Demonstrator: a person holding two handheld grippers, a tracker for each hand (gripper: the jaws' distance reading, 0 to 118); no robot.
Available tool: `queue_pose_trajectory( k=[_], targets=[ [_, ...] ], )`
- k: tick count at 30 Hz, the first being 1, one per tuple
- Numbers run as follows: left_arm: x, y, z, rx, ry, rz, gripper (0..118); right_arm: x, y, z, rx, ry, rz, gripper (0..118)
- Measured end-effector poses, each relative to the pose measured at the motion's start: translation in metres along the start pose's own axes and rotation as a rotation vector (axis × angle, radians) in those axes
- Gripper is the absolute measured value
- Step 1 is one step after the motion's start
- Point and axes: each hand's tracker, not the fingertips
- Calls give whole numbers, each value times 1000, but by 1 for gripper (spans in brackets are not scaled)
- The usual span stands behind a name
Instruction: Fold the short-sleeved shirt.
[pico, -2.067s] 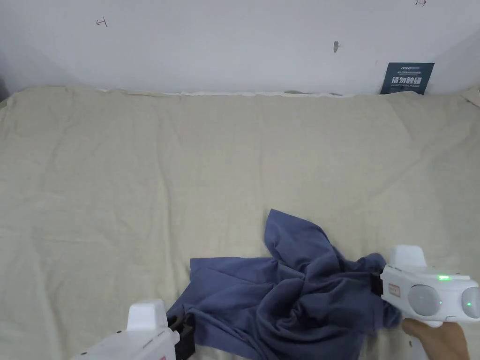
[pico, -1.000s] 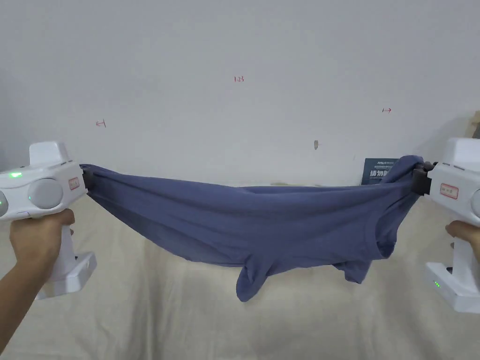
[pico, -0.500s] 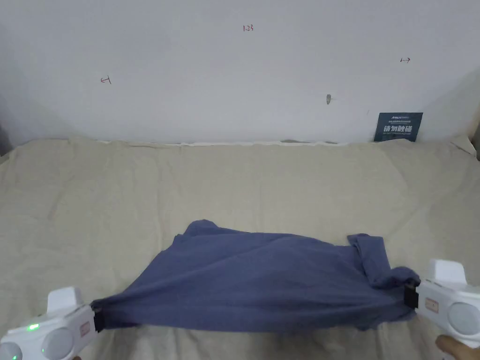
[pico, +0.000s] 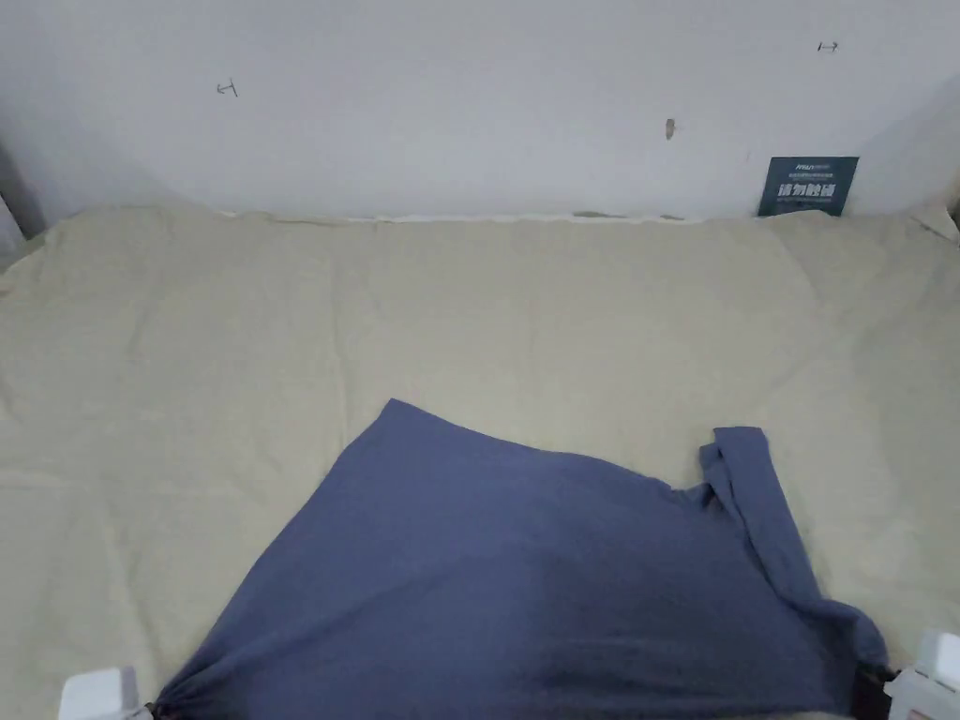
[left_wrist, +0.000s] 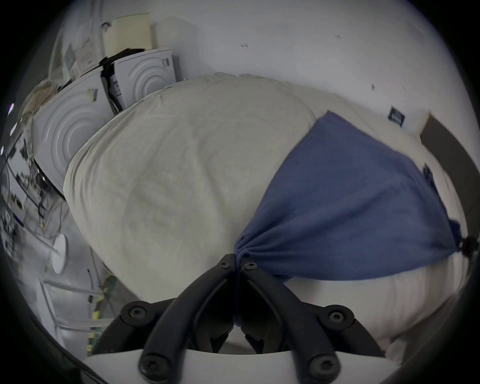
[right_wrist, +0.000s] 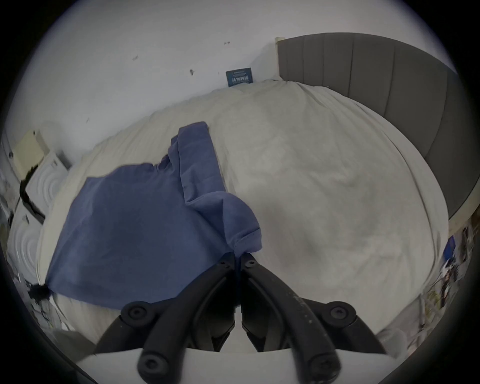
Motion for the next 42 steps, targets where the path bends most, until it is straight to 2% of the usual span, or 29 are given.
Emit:
queue_pose_trajectory(
  k=[5, 8, 11, 12, 14, 15, 16, 17, 18, 23, 26, 29, 30, 31, 32, 33, 34, 35, 37, 42],
  targets=[
    [-4, -23, 3, -57, 8, -27, 3, -4, -34, 9, -93, -41, 79, 4],
    [-6, -24, -8, -135, -19, 45, 3, -5, -49, 4, -108, -46, 72, 4],
    [0, -16, -2, -119, -7, 42, 7, -11, -43, 9, -85, -70, 88, 8],
    [1, -12, -1, -118, -4, 39, 20, -14, -39, 12, -91, -85, 102, 19],
    [3, -4, 9, -94, 23, 55, 61, -22, -27, 24, -74, -99, 124, 49],
    [5, 4, 16, -48, 7, 75, 88, -21, -19, 30, -13, -74, 136, 74],
    [8, 13, 26, 13, -23, 94, 104, -26, -10, 41, 39, -60, 139, 89],
    [12, 18, 35, 78, -46, 113, 112, -33, -1, 52, 86, -56, 142, 101],
    [19, 30, 48, 151, -69, 124, 113, -40, 9, 64, 153, -49, 149, 105],
    [65, 79, 111, 452, -165, 86, 112, -65, 46, 117, 431, -21, 175, 104],
    [92, 96, 140, 623, -177, 47, 110, -77, 58, 146, 562, -19, 153, 104],
    [114, 105, 160, 732, -197, 8, 106, -72, 63, 150, 668, -33, 146, 104],
    [121, 107, 165, 758, -201, -4, 96, -73, 63, 153, 695, -49, 146, 99],
    [128, 107, 168, 775, -212, -20, 84, -74, 63, 152, 705, -61, 148, 92],
    [133, 107, 170, 782, -224, -30, 66, -74, 63, 152, 711, -73, 151, 81],
    [138, 109, 166, 785, -228, -44, 28, -74, 64, 151, 717, -83, 158, 55],
    [144, 110, 165, 784, -224, -51, 1, -79, 63, 153, 721, -96, 167, 28],
    [147, 108, 163, 776, -233, -66, 0, -81, 62, 153, 720, -97, 172, 2],
    [151, 114, 154, 724, -294, -101, 0, -78, 62, 148, 722, -94, 174, 1],
    [165, 141, 121, 624, -293, -98, 0, -77, 65, 135, 687, -88, 165, 1]
  ],
)
